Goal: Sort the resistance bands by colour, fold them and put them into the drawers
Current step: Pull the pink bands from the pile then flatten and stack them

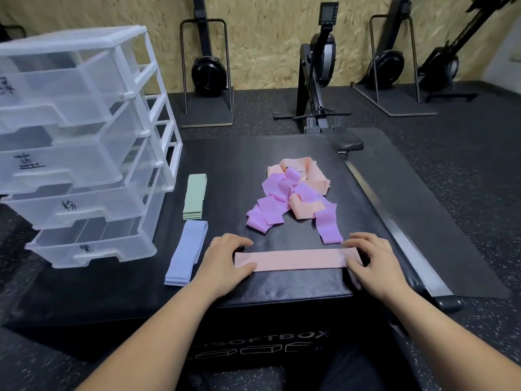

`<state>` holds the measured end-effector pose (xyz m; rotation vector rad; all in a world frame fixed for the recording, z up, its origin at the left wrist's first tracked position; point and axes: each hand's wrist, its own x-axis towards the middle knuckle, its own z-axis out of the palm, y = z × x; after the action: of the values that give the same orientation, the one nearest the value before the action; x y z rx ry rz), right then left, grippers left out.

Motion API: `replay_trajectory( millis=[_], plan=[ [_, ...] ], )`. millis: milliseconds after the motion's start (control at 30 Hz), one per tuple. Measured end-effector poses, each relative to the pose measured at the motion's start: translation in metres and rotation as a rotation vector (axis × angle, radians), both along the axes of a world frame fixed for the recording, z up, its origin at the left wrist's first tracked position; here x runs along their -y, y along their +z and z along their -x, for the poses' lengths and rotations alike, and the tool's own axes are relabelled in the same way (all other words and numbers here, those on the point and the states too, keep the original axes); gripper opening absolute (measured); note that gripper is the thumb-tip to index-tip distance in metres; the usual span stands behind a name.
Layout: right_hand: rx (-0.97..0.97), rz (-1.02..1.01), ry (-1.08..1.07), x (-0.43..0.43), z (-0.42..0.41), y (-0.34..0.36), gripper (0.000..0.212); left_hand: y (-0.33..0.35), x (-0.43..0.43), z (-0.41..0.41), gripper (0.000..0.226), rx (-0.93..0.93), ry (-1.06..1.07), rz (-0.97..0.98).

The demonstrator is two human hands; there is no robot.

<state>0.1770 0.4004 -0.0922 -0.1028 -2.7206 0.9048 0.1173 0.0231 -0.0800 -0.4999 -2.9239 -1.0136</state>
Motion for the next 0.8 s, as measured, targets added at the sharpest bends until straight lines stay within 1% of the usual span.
replay_trajectory(
  millis=[100, 167, 267, 333, 400, 467, 533, 700, 800],
  plan=[
    [-0.026, -0.035, -0.030, 0.009, 0.021, 0.011, 0.030, 0.008, -0.009, 0.013, 0.049, -0.018, 0.015, -0.002],
    [-0.030, -0.088, -0.026, 0.019, 0.041, 0.021, 0.030, 0.014, -0.019, 0.024, 0.047, -0.043, 0.019, 0.030],
    [0.042, -0.171, -0.001, 0.037, 0.074, 0.037, 0.031, 0.021, -0.036, 0.038, 0.048, -0.067, 0.032, 0.109],
    [0.092, -0.237, 0.009, 0.050, 0.094, 0.046, 0.034, 0.024, -0.047, 0.047, 0.055, -0.060, 0.035, 0.155],
    [0.157, -0.355, 0.037, 0.061, 0.111, 0.052, 0.038, 0.025, -0.057, 0.055, 0.065, -0.049, 0.036, 0.232],
    [0.208, -0.528, 0.061, 0.070, 0.126, 0.054, 0.039, 0.027, -0.066, 0.063, 0.071, -0.041, 0.054, 0.301],
    [0.232, -0.614, 0.063, 0.077, 0.139, 0.053, 0.037, 0.026, -0.073, 0.070, 0.073, -0.035, 0.069, 0.336],
    [0.298, -0.639, 0.051, 0.086, 0.161, 0.045, 0.044, 0.015, -0.076, 0.074, 0.064, -0.020, 0.063, 0.385],
    [0.237, -0.658, 0.040, 0.087, 0.164, 0.041, 0.031, 0.011, -0.076, 0.073, 0.061, -0.057, 0.055, 0.409]
  ],
)
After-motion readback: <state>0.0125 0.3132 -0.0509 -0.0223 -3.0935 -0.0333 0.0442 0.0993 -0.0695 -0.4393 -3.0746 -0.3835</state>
